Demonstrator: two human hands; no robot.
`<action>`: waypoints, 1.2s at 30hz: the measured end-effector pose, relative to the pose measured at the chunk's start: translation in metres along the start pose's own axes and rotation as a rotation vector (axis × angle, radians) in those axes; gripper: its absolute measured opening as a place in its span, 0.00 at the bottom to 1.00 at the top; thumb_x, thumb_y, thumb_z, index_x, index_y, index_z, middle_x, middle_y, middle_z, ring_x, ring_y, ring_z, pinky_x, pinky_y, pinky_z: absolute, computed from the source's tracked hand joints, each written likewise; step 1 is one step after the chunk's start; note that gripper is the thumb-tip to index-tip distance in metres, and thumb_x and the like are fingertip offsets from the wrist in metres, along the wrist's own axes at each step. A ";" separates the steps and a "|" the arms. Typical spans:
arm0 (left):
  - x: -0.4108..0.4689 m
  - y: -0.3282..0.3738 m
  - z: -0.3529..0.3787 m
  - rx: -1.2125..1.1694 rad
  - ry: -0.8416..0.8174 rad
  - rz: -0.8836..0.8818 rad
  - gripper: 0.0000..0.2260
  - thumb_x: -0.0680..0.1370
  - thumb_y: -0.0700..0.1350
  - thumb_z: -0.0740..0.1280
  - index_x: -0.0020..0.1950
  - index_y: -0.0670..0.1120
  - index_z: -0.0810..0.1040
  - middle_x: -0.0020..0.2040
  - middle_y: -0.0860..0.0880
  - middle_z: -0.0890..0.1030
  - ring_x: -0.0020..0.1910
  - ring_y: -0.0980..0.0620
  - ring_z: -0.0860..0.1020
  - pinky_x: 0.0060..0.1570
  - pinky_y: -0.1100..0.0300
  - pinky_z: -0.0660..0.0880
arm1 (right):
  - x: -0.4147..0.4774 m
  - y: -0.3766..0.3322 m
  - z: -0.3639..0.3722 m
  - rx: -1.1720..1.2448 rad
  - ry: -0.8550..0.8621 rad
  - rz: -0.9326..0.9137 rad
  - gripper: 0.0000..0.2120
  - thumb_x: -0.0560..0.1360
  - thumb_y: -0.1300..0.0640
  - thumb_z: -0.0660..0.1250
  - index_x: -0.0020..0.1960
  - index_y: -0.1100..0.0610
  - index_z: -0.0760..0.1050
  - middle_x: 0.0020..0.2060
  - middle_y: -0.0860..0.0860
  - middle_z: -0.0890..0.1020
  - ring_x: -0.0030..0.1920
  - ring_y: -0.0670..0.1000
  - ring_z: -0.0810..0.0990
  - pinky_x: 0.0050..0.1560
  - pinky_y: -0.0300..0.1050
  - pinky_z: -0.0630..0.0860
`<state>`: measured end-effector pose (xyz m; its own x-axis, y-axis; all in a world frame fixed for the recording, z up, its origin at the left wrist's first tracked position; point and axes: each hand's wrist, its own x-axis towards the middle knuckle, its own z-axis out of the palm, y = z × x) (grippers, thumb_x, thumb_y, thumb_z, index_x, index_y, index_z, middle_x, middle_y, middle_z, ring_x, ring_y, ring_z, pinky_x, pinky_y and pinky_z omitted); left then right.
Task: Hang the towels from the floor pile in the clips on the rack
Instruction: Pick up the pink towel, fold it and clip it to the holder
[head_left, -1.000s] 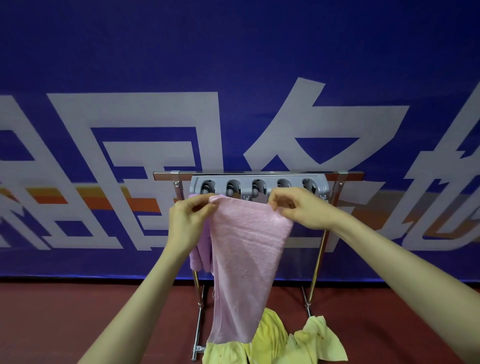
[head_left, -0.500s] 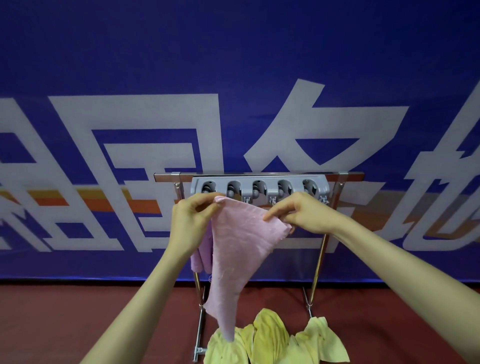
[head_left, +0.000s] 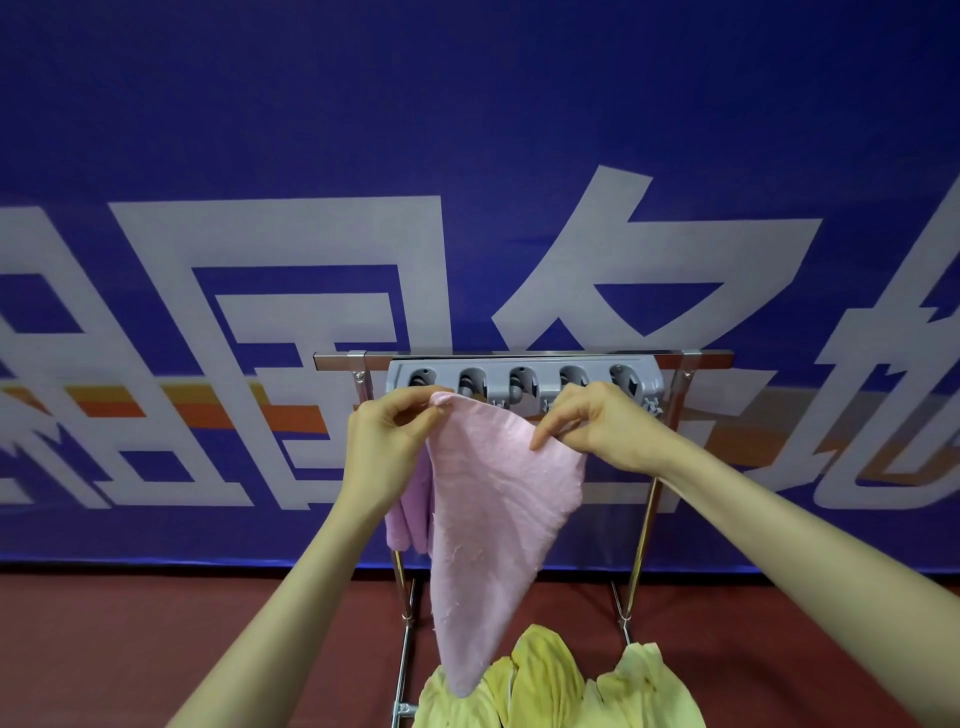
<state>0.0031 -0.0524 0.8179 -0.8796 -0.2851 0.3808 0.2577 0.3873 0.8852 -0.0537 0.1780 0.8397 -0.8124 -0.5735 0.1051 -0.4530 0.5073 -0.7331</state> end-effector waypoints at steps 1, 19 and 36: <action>0.000 0.000 0.000 0.002 -0.001 -0.004 0.07 0.76 0.39 0.69 0.50 0.48 0.85 0.45 0.58 0.85 0.47 0.64 0.81 0.46 0.73 0.74 | 0.000 -0.002 0.000 0.014 0.003 -0.003 0.16 0.71 0.70 0.68 0.42 0.50 0.85 0.39 0.44 0.77 0.42 0.38 0.76 0.44 0.29 0.73; -0.023 0.006 0.021 -0.158 -0.026 -0.112 0.01 0.73 0.35 0.71 0.44 0.39 0.81 0.38 0.44 0.84 0.37 0.60 0.81 0.40 0.72 0.74 | 0.015 -0.003 0.032 0.451 0.120 0.019 0.04 0.70 0.66 0.72 0.41 0.59 0.80 0.40 0.53 0.84 0.43 0.47 0.81 0.50 0.43 0.79; -0.029 0.000 0.024 -0.359 -0.066 -0.093 0.03 0.78 0.39 0.65 0.50 0.45 0.74 0.48 0.49 0.79 0.48 0.58 0.79 0.49 0.68 0.75 | 0.020 -0.027 0.038 0.570 0.424 0.011 0.10 0.69 0.65 0.73 0.35 0.58 0.73 0.33 0.51 0.75 0.37 0.48 0.73 0.38 0.43 0.73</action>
<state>0.0191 -0.0234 0.8008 -0.9267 -0.2426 0.2871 0.2893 0.0272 0.9569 -0.0436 0.1284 0.8365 -0.9413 -0.2117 0.2628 -0.2750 0.0294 -0.9610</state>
